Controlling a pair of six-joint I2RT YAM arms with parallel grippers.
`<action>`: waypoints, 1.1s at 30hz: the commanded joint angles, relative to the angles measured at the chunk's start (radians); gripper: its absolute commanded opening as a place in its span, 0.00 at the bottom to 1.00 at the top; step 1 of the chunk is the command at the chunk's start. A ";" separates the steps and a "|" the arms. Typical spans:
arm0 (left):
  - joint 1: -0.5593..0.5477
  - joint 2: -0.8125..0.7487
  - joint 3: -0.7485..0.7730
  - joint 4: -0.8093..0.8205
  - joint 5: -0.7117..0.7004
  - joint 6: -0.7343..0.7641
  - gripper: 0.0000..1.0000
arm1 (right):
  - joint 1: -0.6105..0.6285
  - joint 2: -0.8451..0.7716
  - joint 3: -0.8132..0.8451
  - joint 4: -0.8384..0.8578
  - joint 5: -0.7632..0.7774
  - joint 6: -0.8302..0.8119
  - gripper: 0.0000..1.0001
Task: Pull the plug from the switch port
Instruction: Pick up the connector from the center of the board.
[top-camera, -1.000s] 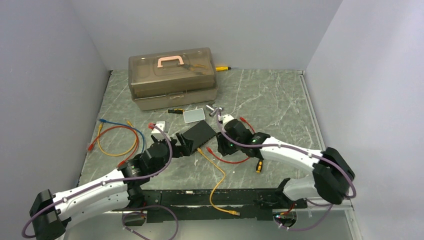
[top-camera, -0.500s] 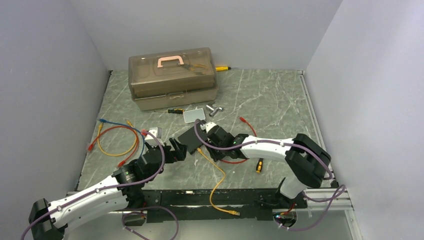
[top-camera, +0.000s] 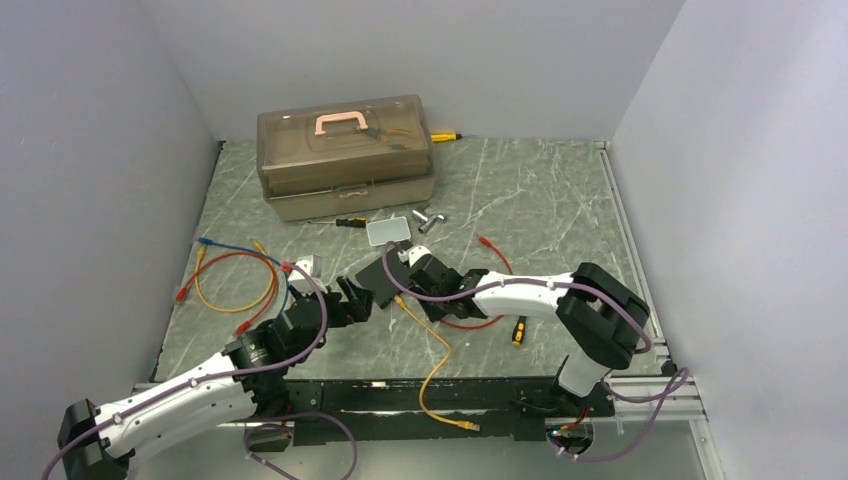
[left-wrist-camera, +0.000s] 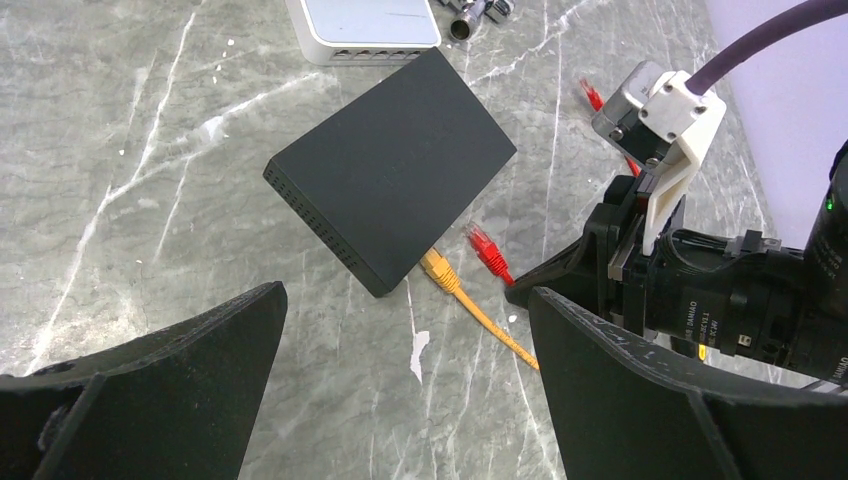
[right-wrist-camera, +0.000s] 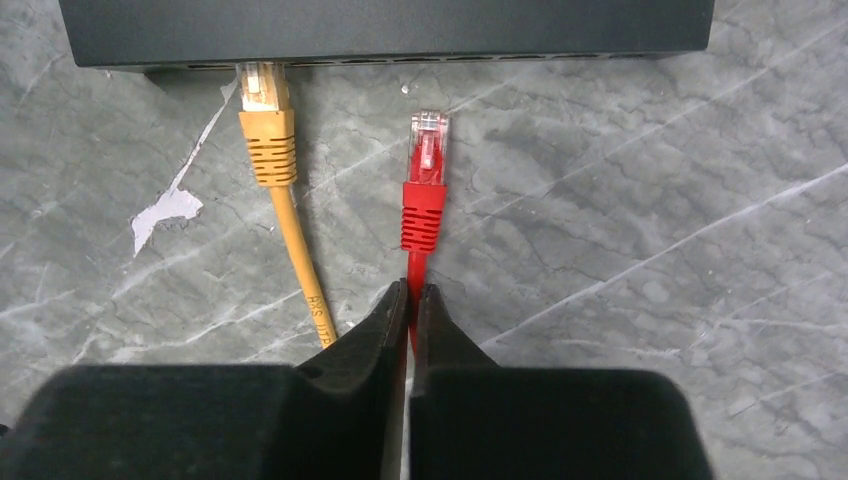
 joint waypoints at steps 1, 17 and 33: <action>0.003 -0.014 -0.005 0.003 -0.027 -0.011 0.99 | 0.001 -0.030 0.021 -0.017 0.046 0.014 0.00; 0.005 -0.209 -0.173 0.711 0.168 0.255 0.99 | -0.001 -0.712 0.169 -0.058 0.094 0.159 0.00; 0.003 0.232 0.158 0.838 0.691 0.411 0.99 | -0.015 -0.676 0.145 0.292 -0.146 0.349 0.00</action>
